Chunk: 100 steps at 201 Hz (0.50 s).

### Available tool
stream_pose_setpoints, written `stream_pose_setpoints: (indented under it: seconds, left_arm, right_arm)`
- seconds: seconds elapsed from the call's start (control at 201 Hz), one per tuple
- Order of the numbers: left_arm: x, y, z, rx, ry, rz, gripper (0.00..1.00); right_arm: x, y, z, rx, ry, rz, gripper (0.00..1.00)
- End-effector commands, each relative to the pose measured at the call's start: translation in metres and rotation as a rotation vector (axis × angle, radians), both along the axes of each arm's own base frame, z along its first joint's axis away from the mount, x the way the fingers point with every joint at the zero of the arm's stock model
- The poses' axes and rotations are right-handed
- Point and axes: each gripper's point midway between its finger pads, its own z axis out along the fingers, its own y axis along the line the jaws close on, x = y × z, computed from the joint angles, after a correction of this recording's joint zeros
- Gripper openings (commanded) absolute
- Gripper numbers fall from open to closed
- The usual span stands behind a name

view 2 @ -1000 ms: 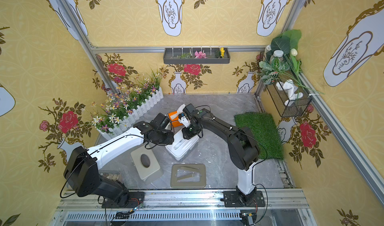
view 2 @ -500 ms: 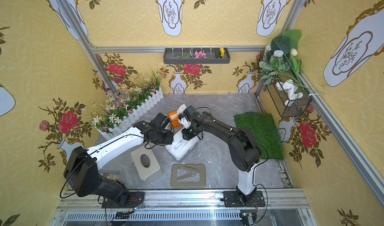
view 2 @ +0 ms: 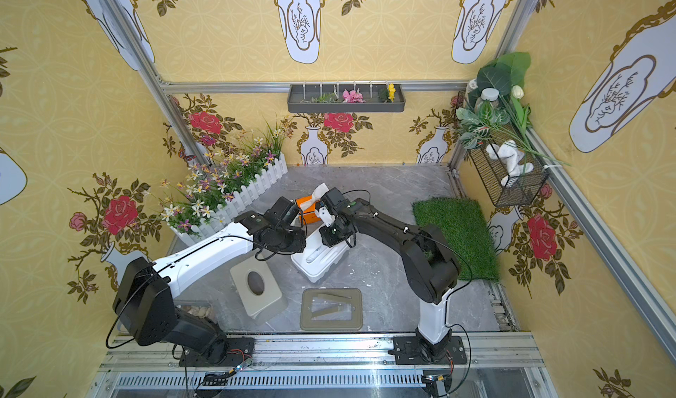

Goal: Put the tissue paper into the tissue box
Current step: Pull the paper towel from the tissue box.

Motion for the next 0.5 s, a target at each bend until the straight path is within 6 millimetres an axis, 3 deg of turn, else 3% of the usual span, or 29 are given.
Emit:
stream_pose_setpoints:
  seconds: [0.0,0.199,0.493]
  left_arm:
    - [-0.0023,0.0037,-0.0021,0.013,0.009,0.012,0.62]
    - [-0.0025,0.0039,0.0,0.015,0.01,0.011,0.63]
    - [-0.0027,0.0036,0.004,0.016,0.006,0.011,0.63]
  right_arm:
    - [-0.0245,0.0055,-0.0228,-0.004,0.102,-0.009,0.37]
    - [-0.0314,0.0144,-0.0269,0.031,0.094,-0.035,0.33]
    - [-0.0267,0.0097,-0.0286,0.022,0.057,-0.074,0.12]
